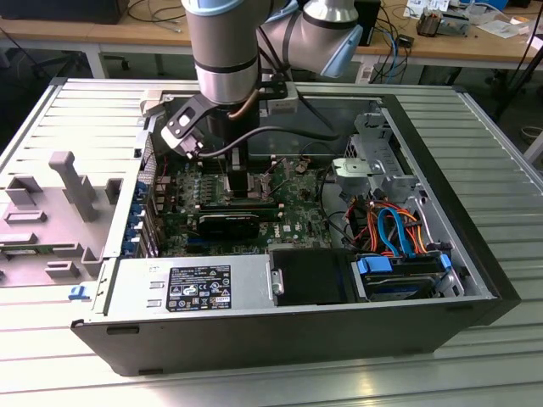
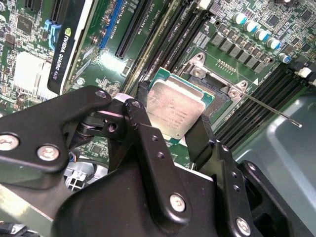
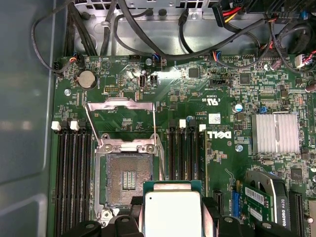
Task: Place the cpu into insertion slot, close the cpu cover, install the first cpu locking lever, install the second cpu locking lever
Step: 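Place the cpu into insertion slot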
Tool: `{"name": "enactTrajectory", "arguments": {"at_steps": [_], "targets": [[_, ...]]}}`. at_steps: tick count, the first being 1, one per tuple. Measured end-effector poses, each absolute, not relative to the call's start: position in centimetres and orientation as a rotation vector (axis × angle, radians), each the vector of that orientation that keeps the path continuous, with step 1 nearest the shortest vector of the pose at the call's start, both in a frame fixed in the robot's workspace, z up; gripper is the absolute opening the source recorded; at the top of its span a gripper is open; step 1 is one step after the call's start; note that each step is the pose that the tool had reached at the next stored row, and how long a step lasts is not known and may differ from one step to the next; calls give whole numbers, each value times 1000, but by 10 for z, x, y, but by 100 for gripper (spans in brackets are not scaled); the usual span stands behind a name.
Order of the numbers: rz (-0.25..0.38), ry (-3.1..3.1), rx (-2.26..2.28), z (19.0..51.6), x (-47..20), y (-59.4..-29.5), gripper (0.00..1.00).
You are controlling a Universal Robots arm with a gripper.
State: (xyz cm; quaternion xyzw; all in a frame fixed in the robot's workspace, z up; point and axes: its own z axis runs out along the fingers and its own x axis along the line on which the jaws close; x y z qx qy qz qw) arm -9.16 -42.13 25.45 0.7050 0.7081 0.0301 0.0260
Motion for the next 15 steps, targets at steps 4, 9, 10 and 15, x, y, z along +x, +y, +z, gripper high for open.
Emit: {"name": "enactTrajectory", "arguments": {"at_steps": [4, 9, 10, 15], "targets": [[93, 2189, 2179, 254, -94, -421, 55], [93, 2189, 2179, 254, -95, -421, 55], [93, 2189, 2179, 254, -95, -421, 55], [93, 2189, 2179, 254, -96, -421, 55]]}}
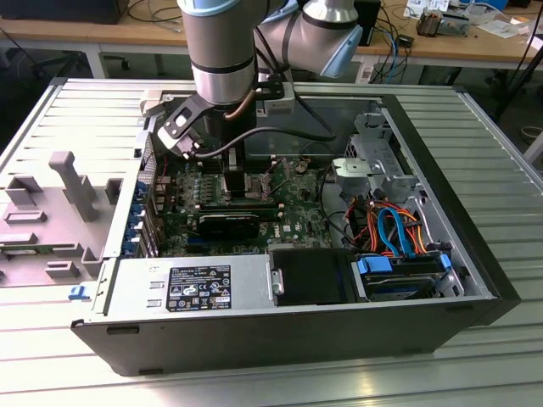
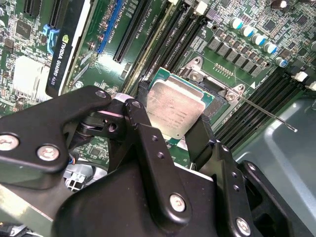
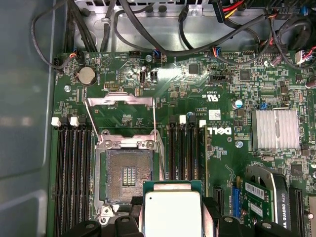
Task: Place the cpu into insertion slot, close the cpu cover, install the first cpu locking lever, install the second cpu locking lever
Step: 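Place the cpu into insertion slot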
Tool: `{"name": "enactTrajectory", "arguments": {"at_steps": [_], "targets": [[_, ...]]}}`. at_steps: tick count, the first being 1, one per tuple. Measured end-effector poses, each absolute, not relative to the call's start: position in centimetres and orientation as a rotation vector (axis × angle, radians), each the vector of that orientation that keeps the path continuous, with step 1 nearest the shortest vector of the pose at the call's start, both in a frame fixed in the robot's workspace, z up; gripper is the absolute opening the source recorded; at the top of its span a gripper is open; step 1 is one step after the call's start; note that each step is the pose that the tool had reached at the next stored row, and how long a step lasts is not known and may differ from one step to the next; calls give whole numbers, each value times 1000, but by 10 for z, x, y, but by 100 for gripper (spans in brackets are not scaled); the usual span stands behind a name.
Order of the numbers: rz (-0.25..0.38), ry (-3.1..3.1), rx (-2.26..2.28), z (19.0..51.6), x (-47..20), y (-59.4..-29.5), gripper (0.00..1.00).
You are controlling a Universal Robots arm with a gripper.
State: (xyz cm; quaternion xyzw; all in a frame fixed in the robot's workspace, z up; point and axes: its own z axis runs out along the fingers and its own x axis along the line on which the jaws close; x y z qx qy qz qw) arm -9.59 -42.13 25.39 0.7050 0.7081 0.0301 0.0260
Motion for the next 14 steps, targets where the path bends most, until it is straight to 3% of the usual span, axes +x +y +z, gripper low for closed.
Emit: {"name": "enactTrajectory", "arguments": {"at_steps": [14], "targets": [[93, 2189, 2179, 253, -99, -421, 55]]}}
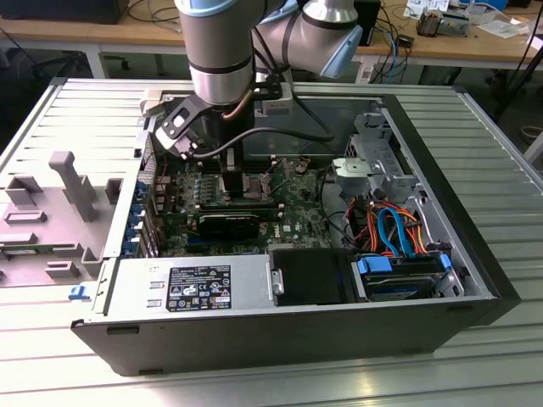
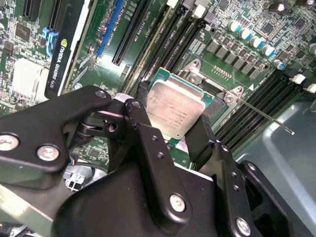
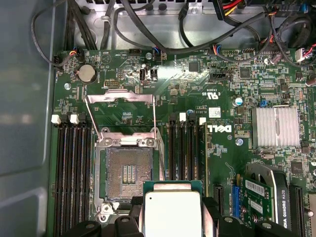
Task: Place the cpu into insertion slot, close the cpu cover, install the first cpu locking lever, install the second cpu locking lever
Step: 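Place the cpu into insertion slot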
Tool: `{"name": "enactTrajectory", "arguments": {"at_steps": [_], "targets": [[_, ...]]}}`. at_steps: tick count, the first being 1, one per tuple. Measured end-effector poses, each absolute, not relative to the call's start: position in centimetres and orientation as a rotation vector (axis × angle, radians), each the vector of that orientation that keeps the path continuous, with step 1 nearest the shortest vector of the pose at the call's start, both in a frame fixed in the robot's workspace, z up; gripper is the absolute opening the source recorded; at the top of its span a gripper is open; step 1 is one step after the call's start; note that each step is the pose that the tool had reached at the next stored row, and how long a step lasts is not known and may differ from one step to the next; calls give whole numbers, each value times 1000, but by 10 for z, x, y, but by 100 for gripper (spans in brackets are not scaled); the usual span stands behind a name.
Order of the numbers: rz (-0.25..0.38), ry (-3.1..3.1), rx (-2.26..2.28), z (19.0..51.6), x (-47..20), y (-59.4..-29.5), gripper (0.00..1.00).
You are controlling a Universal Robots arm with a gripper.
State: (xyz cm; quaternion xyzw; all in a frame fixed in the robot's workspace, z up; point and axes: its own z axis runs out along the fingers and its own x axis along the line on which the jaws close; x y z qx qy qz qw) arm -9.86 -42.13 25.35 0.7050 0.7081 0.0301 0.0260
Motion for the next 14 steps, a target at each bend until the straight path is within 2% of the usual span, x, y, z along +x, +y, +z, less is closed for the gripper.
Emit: {"name": "enactTrajectory", "arguments": {"at_steps": [14], "targets": [[93, 2189, 2179, 253, -101, -421, 55]]}}
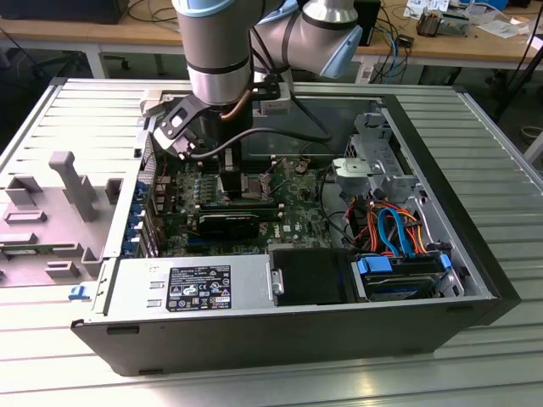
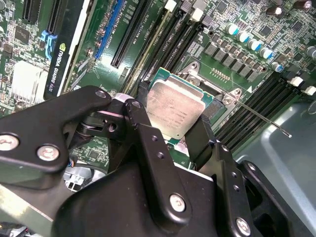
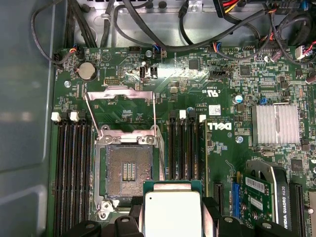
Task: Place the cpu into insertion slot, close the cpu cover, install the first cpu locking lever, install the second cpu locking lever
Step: 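Place the cpu into insertion slot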
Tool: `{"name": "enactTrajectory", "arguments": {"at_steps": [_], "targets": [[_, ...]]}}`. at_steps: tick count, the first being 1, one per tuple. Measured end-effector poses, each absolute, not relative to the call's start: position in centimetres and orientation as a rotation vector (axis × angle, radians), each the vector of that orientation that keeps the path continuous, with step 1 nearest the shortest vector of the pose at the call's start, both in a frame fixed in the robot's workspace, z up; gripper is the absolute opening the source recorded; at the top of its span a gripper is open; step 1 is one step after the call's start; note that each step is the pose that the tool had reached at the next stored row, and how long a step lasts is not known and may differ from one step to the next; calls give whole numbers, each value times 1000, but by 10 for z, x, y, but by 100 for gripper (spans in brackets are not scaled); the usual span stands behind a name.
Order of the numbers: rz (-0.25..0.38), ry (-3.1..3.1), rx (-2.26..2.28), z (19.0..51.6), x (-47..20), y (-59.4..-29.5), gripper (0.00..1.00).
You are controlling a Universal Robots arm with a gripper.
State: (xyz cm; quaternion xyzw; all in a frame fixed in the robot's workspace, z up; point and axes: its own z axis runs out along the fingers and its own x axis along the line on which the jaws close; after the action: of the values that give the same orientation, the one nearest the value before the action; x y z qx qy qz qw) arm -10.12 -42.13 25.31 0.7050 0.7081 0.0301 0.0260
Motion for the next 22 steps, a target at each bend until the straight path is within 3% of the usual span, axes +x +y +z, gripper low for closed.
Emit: {"name": "enactTrajectory", "arguments": {"at_steps": [22], "targets": [[93, 2189, 2179, 253, -106, -421, 55]]}}
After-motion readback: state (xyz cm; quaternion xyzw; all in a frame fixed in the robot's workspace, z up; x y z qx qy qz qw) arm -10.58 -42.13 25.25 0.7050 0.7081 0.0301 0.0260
